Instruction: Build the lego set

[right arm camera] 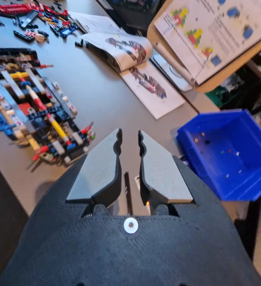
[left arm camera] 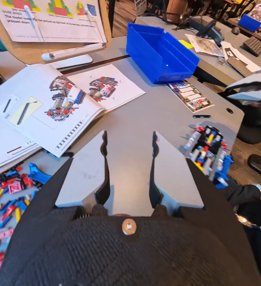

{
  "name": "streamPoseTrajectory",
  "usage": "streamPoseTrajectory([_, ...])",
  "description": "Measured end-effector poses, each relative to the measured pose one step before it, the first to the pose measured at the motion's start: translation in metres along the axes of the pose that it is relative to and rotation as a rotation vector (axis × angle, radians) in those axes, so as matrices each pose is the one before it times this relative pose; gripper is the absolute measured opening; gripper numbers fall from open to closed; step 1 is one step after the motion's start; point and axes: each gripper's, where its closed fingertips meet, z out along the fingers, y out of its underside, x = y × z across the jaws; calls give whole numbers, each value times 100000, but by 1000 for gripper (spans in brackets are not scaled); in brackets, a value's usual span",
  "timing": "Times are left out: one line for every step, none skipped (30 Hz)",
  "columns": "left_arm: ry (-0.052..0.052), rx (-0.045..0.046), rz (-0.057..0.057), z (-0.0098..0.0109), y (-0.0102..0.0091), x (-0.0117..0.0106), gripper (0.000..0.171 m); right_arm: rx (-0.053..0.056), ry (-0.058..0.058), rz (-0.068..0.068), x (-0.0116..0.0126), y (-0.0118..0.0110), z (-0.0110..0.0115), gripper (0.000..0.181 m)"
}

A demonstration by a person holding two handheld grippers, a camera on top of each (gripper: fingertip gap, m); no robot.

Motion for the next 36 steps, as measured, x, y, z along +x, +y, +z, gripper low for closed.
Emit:
streamPoseTrajectory([351, 284, 144, -777, 420, 1045, 56, -926, 1102, 4187, -341, 1607, -815, 20])
streamPoseTrajectory([340, -60, 52, -668, 541, 1018, 56, -1335, 1263, 3266, -244, 1638, -588, 21])
streamPoseTrajectory([270, -349, 24, -544, 649, 1005, 56, -1660, 370, 2623, -321, 1594, -413, 21])
streamPoseTrajectory([424, -383, 22, -418, 688, 1030, 56, -1948, -32, 2352, -329, 1521, -212, 22])
streamPoseTrajectory([922, -1033, 368, -264, 753, 1110, 56, -2194, 368, 1981, -208, 1418, -66, 25])
streamPoseTrajectory([843, -2062, 852, -140, 842, 1083, 56, -2061, 691, 1271, -115, 1266, 12, 27])
streamPoseTrajectory([258, -2256, 1240, -55, 846, 991, 56, -1657, 1026, 495, -39, 1073, 39, 27])
streamPoseTrajectory([171, -1786, 1292, 16, 731, 946, 57, -1484, 1624, 199, 102, 928, 51, 27])
streamPoseTrajectory([912, -1286, 1043, 92, 617, 1021, 57, -1209, 1589, 352, 151, 800, 56, 27])
streamPoseTrajectory([1624, -1374, 862, 175, 564, 1053, 57, -779, 991, 766, 125, 655, 58, 28])
streamPoseTrajectory([1820, -1356, 633, 270, 533, 1014, 56, -409, 447, 1218, 106, 540, 74, 29])
streamPoseTrajectory([1954, -1599, 695, 366, 504, 948, 56, -156, 184, 1490, 113, 450, 69, 30])
streamPoseTrajectory([1440, -2158, 962, 432, 507, 773, 57, -85, -151, 1734, 120, 401, 118, 32])
streamPoseTrajectory([802, -2127, 1188, 466, 455, 597, 57, -281, -354, 1900, 120, 350, 169, 35])
streamPoseTrajectory([546, -1938, 1361, 474, 391, 492, 57, -490, -187, 1700, 160, 312, 203, 38])
streamPoseTrajectory([604, -2051, 1536, 463, 351, 421, 57, -634, -60, 1264, 167, 272, 234, 40])
streamPoseTrajectory([429, -1853, 1531, 437, 293, 323, 57, -818, 2, 717, 139, 217, 248, 43])
streamPoseTrajectory([224, -1650, 1372, 398, 250, 243, 57, -959, 190, 129, 130, 162, 206, 44])
streamPoseTrajectory([166, -1428, 1099, 354, 212, 186, 58, -1107, 284, -292, 129, 94, 159, 45])
streamPoseTrajectory([604, -875, 773, 321, 149, 227, 58, -632, 361, -806, 133, -38, 144, 47])
streamPoseTrajectory([1435, -531, 509, 296, 133, 343, 57, -156, 523, -1271, 150, -113, 139, 47])
streamPoseTrajectory([1695, -616, 411, 292, 152, 372, 58, -540, 646, -1253, 183, -70, 180, 48])
streamPoseTrajectory([849, -842, 529, 252, 190, 239, 58, -946, 653, -1013, 202, 8, 235, 50])
streamPoseTrajectory([-1277, -35, 849, 120, 75, -69, 60, -899, 716, -663, 224, 21, 259, 52])
streamPoseTrajectory([-801, -570, 913, 27, 132, -37, 60, -851, 432, -285, 193, 13, 260, 52])
streamPoseTrajectory([-218, -719, 426, -19, 141, 10, 61, -833, 122, -36, 154, 26, 249, 52])
streamPoseTrajectory([-166, -215, 76, -81, 75, -15, 60, -822, 102, 186, 155, 27, 220, 51])
streamPoseTrajectory([91, 438, -67, -118, -31, 6, 59, -962, 92, 346, 140, 51, 233, 50])
streamPoseTrajectory([375, 599, -224, -130, -52, 35, 59, -722, -365, 322, 47, 14, 221, 46])
streamPoseTrajectory([295, 438, -195, -101, -39, 17, 59, -421, -812, 283, -21, -31, 161, 41])
streamPoseTrajectory([56, 173, -89, -73, 11, -27, 59, -344, -962, 319, -67, -22, 133, 36])
streamPoseTrajectory([-62, 18, -15, -42, 51, -46, 59, -428, -1285, 216, -115, -1, 109, 28])
streamPoseTrajectory([4, 421, 52, -47, 10, -37, 58, -583, -1466, -78, -180, 47, 92, 16])
streamPoseTrajectory([39, -82, -240, -13, 84, -35, 58, -608, -600, -320, -87, 68, 57, 8])
streamPoseTrajectory([-19, -297, -249, -11, 124, -52, 58, -90, 128, -565, -20, 3, 24, 8])
streamPoseTrajectory([-153, -15, -150, -2, 85, -56, 58, 62, 257, -707, -39, -22, -8, 8])
